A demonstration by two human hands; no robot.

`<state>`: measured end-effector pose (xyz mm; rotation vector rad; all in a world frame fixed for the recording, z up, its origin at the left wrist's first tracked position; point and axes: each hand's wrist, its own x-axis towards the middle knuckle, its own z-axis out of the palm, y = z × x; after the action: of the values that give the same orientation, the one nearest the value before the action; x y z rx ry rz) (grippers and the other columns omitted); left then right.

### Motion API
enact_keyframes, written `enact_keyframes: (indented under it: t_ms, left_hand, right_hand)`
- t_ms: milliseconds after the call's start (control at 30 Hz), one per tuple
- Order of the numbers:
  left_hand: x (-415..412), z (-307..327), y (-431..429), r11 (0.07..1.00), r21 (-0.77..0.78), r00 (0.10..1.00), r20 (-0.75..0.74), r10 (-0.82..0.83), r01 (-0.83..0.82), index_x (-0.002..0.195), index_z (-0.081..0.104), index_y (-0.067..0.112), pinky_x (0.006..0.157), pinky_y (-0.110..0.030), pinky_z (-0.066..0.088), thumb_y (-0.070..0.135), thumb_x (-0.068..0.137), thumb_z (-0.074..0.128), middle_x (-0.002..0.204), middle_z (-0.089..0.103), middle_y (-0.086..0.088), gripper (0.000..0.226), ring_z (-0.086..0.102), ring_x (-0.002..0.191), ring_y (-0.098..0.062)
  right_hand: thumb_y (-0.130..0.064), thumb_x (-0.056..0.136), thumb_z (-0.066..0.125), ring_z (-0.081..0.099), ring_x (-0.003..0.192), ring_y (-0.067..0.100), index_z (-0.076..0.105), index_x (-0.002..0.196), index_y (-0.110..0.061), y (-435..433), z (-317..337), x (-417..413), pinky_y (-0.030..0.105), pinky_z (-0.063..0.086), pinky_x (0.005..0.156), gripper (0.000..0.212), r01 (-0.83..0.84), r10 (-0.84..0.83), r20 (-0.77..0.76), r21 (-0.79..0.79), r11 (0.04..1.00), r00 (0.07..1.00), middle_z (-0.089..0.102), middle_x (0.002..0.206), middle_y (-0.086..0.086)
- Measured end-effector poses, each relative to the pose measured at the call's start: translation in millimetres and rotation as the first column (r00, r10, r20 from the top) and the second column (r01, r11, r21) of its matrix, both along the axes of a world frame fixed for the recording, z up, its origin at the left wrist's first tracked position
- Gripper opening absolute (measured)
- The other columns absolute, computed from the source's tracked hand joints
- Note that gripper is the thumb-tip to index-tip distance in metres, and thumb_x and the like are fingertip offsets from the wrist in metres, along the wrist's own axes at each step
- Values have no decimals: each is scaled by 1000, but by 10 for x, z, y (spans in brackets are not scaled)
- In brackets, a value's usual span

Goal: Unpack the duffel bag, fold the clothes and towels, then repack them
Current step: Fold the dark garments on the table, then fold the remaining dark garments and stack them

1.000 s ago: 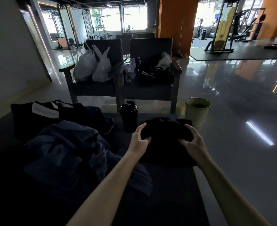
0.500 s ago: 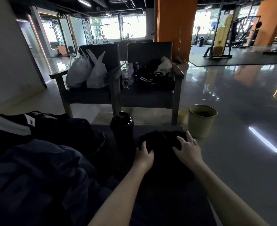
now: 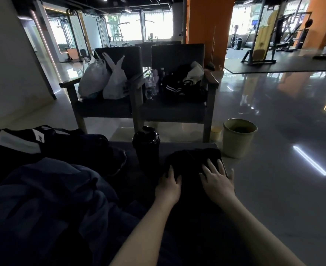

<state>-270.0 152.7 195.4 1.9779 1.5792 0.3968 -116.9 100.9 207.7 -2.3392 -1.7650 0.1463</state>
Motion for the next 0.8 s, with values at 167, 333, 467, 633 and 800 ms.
enact_keyframes:
  t_ms: [167, 333, 467, 633, 800]
  left_hand:
    - [-316, 77, -316, 996, -8, 996, 10, -92, 92, 151, 19, 26, 114, -36, 24, 43, 101, 31, 158, 17, -4, 54, 24, 142, -24]
    - [-873, 144, -734, 980, 168, 994, -25, -105, 108, 143, 39, 15, 112, -25, 25, 32, 102, 37, 149, 35, 1, 45, 33, 136, -14]
    - [-1371, 220, -1001, 945, 309, 990, -124, -75, 110, 135, 50, 18, 107, -26, 30, 29, 100, 41, 139, 46, 6, 37, 41, 128, -11]
    - [-1928, 310, -1207, 930, 362, 973, -230, 25, 62, 132, 53, 18, 107, -31, 31, 26, 96, 47, 138, 47, 3, 37, 42, 130, -16]
    - [-2509, 464, -1393, 868, 465, 915, -250, 317, -174, 137, 46, 16, 111, -37, 24, 24, 94, 50, 141, 40, -2, 43, 35, 134, -20]
  right_hand:
    - [-52, 91, 5, 0, 147, 15, 14, 150, -31, -260, -59, -153, 52, -5, 116, 63, -84, 87, 71, -39, 996, 994, 12, 158, -11]
    - [-38, 100, 36, 17, 144, 12, 32, 146, -27, -461, 210, -487, 47, -2, 117, 48, -47, 64, -143, 117, 992, 988, 30, 153, -6]
    - [-36, 98, 42, 28, 139, 7, 42, 140, -25, -812, 234, -939, 43, 2, 118, 44, -130, 169, -230, 176, 976, 958, 41, 146, -9]
    - [-29, 95, 51, 44, 130, 12, 46, 138, -19, -1099, 210, -1536, 33, 31, 110, 45, -271, 320, -373, 180, 946, 871, 48, 141, -4]
    - [-32, 92, 54, 43, 131, 15, 41, 142, -23, -1227, 238, -2079, 32, 38, 105, 52, -414, 445, -418, 168, 895, 792, 43, 145, -5]
